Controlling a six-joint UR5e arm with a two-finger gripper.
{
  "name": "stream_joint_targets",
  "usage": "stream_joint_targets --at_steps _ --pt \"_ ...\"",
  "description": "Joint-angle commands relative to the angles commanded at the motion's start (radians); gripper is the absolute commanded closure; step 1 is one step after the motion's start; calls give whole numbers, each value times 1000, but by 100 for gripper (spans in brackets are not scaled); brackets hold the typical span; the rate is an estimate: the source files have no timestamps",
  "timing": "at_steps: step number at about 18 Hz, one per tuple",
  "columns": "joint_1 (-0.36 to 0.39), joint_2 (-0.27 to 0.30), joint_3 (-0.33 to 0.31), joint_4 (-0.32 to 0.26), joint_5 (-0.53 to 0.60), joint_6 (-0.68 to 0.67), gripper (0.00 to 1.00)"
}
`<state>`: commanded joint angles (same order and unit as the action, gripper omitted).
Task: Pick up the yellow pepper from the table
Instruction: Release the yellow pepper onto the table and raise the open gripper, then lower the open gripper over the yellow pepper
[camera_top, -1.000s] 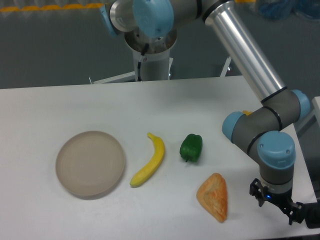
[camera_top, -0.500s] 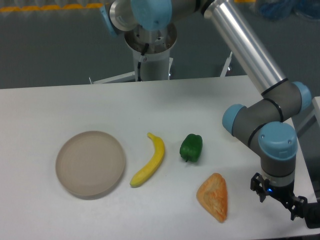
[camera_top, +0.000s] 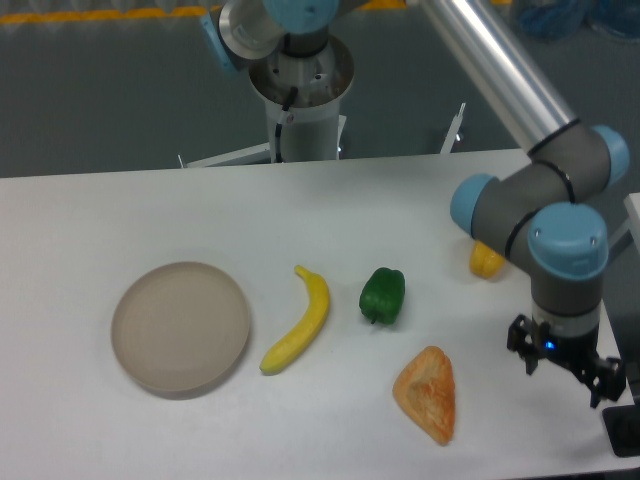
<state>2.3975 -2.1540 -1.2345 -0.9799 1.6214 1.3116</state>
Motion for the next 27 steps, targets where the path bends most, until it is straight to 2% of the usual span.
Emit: stream_joint_targets --at_steps 2,4,6,7,9,13,15,17,23,27 --pt "41 71 -43 -102 2 9 0" --pt "69 106 -68 -178 6 15 0" --pt "109 140 -94 -233 0 17 0" --pt "142 149 -111 -284 -5 24 0" --pt "190 192 -150 -319 -62 78 0" --pt "264 230 -250 -304 -150 115 0" --pt "273 244 -311 -261 -152 181 0" --pt "266 258 -377 -177 -150 175 0" --pt "269 299 -522 -56 -152 195 0" --pt "267 316 -568 -48 -150 219 0"
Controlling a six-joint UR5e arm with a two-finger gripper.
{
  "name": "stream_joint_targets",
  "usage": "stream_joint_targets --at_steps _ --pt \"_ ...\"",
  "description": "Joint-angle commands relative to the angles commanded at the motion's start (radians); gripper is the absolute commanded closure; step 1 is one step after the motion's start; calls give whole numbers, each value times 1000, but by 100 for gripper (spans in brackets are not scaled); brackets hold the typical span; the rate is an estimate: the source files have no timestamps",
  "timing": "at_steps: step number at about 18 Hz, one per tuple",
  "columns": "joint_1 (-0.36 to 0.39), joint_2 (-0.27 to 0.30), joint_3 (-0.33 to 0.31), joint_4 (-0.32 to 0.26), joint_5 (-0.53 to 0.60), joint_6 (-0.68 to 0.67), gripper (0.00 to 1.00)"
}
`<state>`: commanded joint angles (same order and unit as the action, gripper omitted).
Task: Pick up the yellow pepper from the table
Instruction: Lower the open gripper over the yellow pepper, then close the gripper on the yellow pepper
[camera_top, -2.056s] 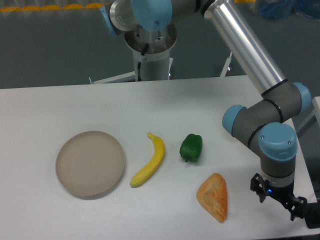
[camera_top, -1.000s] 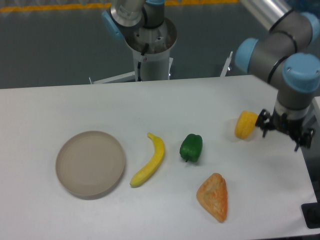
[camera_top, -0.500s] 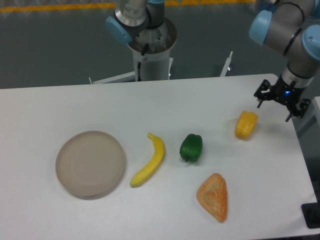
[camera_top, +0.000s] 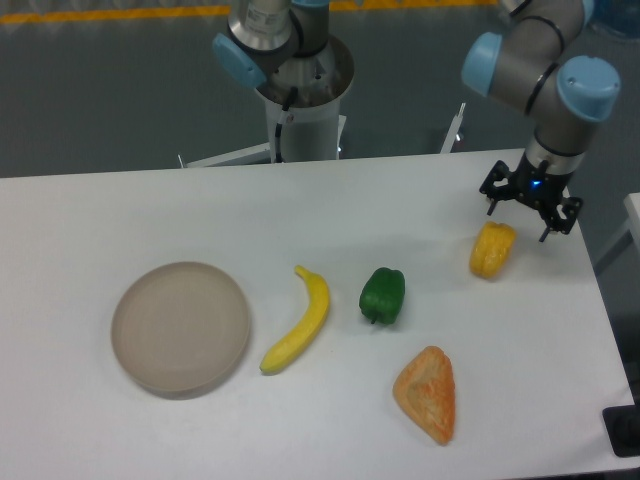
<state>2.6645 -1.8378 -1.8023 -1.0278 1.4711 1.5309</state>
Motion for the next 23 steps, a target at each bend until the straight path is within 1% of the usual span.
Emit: stream_joint_targets --at_steps 2,4,6,9,10,13,17,18,19,20,21,23 --pt "-2 2 -12 15 -2 2 0" --pt "-3 2 -23 18 -2 5 0" --pt "-8 0 -31 50 0 8 0" --pt "-9 -6 -41 64 0 20 0" --pt "-9 -8 -51 81 0 22 0" --pt "-8 -11 -74 107 0 25 0" --pt "-6 -12 -81 112 0 29 0" --pt "-6 -12 -78 118 0 34 10" --pt "-6 -12 -72 117 0 40 31" --pt "-5 -12 -71 117 0 46 43" --pt "-5 -12 -71 115 0 48 45" --pt "-5 -12 -66 115 2 49 54"
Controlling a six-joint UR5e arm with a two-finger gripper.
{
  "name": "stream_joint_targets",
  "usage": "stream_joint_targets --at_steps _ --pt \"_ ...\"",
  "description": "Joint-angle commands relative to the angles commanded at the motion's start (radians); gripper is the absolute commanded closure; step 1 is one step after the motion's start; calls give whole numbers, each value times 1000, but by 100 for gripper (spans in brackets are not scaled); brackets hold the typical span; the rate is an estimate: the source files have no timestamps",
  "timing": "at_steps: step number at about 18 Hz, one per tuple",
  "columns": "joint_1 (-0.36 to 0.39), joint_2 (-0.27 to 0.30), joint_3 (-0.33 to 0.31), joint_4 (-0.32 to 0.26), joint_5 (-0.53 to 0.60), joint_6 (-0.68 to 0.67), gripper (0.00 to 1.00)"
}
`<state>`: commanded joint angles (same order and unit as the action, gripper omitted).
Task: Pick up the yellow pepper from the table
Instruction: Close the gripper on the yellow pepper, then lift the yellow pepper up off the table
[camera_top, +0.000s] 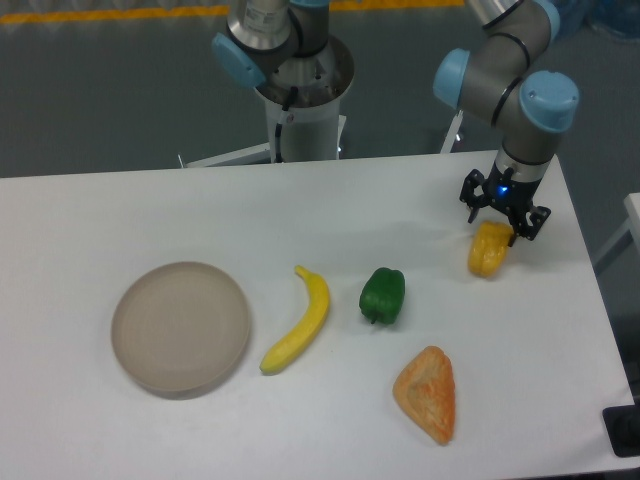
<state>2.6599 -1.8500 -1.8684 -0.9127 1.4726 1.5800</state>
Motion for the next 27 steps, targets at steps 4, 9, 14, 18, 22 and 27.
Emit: stream_joint_targets --at_steps 4,9,14,18,22,27 --pt "0 0 6 -2 0 0 60" --pt "-20 8 79 -8 -8 -18 60" --pt "-144 15 179 -18 -6 -107 60" --pt "-204 38 218 -21 -3 -153 60" --pt "-219 69 236 -49 8 -158 60" --pt "-239 63 305 -135 9 -179 60"
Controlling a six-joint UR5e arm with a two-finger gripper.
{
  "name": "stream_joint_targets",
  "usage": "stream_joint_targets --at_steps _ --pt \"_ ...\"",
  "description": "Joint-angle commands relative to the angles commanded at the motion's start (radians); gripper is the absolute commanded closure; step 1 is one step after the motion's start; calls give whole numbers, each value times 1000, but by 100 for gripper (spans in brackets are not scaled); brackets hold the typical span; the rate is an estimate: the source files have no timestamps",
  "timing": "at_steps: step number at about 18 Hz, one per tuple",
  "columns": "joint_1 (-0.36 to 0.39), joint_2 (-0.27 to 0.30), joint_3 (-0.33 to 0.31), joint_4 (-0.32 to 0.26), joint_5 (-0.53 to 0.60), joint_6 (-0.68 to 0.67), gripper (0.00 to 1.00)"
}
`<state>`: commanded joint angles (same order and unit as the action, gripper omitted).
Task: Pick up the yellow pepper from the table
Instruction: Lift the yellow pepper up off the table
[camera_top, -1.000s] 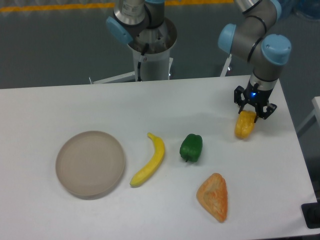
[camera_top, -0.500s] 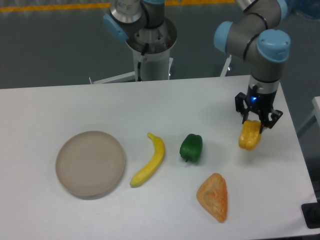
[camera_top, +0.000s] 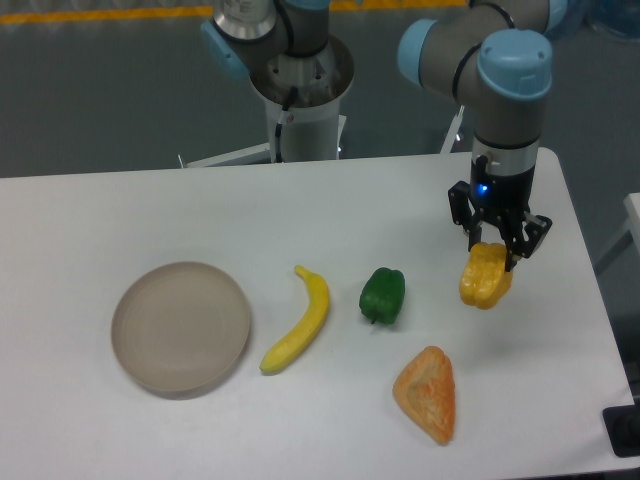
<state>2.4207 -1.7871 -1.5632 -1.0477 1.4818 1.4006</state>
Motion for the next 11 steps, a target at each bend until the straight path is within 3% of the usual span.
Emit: stream_joint_targets --at_steps 11 --pt "-5 -11 31 0 -2 -6 60"
